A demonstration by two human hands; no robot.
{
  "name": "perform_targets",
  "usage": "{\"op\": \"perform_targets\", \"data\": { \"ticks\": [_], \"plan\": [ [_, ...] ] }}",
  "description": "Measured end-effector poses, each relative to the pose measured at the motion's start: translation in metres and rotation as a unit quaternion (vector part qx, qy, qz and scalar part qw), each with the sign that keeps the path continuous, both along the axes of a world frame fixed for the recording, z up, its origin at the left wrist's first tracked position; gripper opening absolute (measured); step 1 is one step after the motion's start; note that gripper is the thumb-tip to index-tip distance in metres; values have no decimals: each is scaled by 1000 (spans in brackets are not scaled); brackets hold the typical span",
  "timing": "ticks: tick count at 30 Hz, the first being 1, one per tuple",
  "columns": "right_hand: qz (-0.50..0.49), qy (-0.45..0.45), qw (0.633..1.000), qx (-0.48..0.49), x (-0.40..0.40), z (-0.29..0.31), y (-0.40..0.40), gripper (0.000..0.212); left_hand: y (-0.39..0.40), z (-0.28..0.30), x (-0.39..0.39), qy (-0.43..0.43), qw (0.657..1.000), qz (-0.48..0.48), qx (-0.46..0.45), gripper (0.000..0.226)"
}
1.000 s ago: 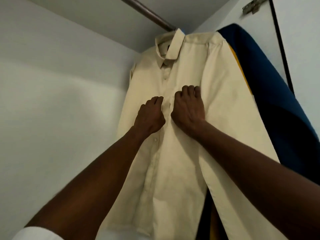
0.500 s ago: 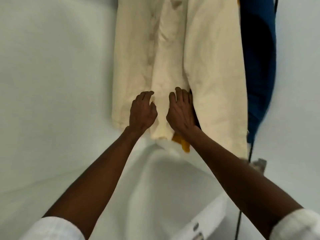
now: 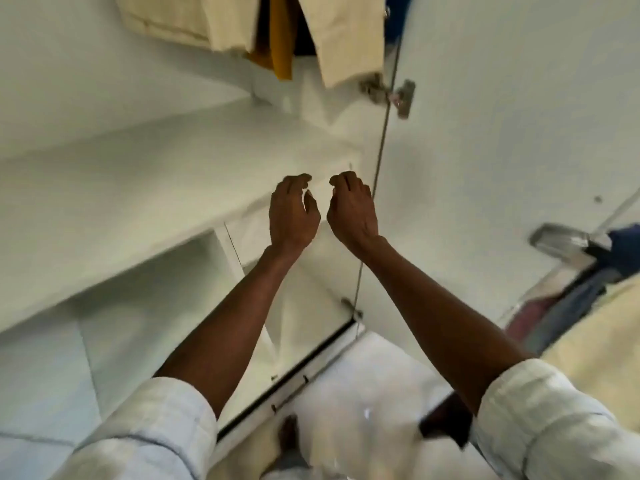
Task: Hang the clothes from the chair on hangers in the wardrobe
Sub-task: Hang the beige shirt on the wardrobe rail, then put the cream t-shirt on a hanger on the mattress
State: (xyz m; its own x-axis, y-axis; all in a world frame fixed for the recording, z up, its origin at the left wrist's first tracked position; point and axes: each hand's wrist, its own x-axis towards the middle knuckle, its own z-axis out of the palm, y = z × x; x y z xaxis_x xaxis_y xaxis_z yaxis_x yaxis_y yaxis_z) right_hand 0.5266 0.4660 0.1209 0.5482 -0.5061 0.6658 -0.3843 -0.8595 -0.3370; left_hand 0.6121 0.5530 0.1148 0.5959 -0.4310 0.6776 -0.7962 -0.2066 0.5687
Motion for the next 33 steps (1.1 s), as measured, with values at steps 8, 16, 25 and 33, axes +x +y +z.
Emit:
{"op": "perform_targets", "data": {
  "ticks": [8,16,25,33],
  "plan": [
    [-122,276,905,300,-182,-184,73,34,75,-208,-136,127,914,-109,370,42],
    [-152,435,809,365,-263,-260,155,29,126,-267,-172,18,746,-251,617,43],
    [-260,355,791,425,-268,-257,191,28,136,-280,-185,-3,714,-303,631,46],
    [-349,283,771,452,-314,-257,207,32,117,-281,-225,-29,726,-358,587,43]
  ]
}}
